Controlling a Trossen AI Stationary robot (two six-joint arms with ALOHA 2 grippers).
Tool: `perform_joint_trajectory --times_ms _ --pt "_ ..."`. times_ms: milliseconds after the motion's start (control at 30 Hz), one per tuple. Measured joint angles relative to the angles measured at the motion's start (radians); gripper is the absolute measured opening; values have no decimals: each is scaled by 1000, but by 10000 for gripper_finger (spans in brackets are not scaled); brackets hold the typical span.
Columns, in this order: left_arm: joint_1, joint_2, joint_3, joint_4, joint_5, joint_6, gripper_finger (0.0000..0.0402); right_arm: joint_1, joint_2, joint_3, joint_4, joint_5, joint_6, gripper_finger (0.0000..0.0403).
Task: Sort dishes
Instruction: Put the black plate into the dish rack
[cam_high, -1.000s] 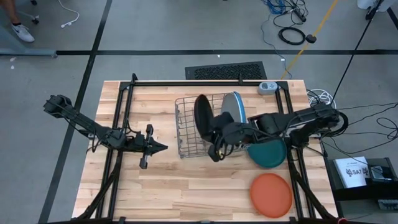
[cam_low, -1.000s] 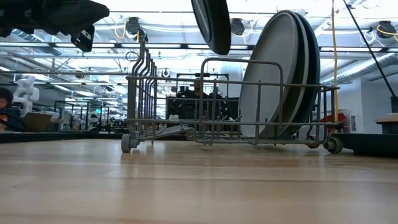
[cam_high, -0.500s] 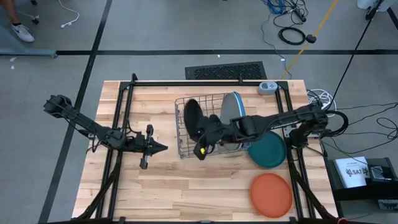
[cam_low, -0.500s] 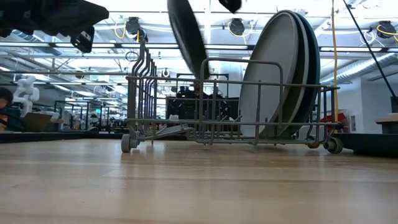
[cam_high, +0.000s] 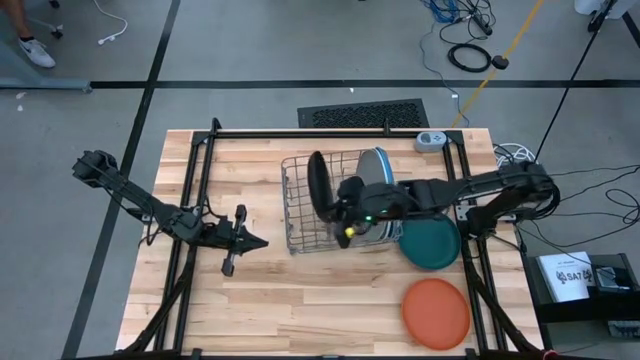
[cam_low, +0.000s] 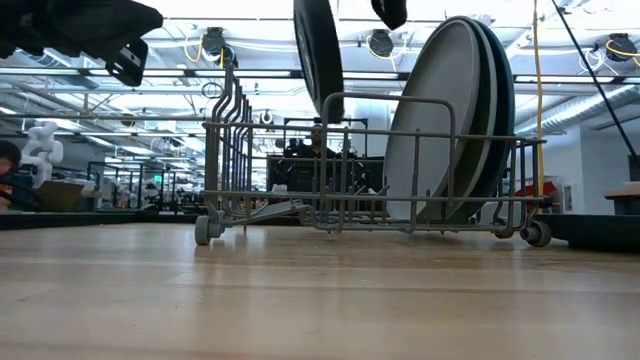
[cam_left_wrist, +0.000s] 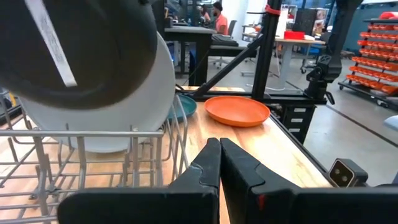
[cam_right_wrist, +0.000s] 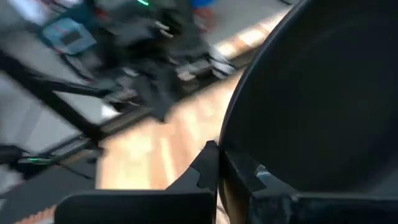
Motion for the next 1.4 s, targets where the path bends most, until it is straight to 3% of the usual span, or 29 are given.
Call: perform_joint_trajectory --times_ms 133,300,500,567,633,767,833,900,967,1133,1233,1400 --pt "0 0 0 1 -12 -10 8 1 -102 -158 186 -84 -54 0" --pt "2 0 0 34 -77 35 8 -10 -173 -234 184 -77 -69 0" --pt "40 0 19 328 -86 278 22 -8 -188 -242 181 -127 -210 0" --pt "81 -2 75 341 -87 358 40 -10 -184 -242 181 -165 -260 0" --pt "142 -1 178 173 -86 425 70 -14 -180 -242 172 -186 -295 0" --pt "305 66 491 -443 -24 438 144 -18 -180 -243 120 -224 -320 0" --pt "369 125 640 -651 -14 475 180 -17 -180 -243 80 -229 -332 0" --pt "418 180 778 -761 15 536 208 -13 -180 -243 54 -251 -339 0" --pt "465 241 915 -851 107 589 224 -9 -180 -242 26 -250 -347 0" --pt "567 468 1223 -1229 347 672 230 -9 -180 -242 10 -298 -367 0" --pt "597 610 1347 -1408 418 747 231 -8 -180 -243 5 -329 -384 0" --pt "628 729 1486 -1496 527 821 231 1 -180 -242 2 -350 -395 0"
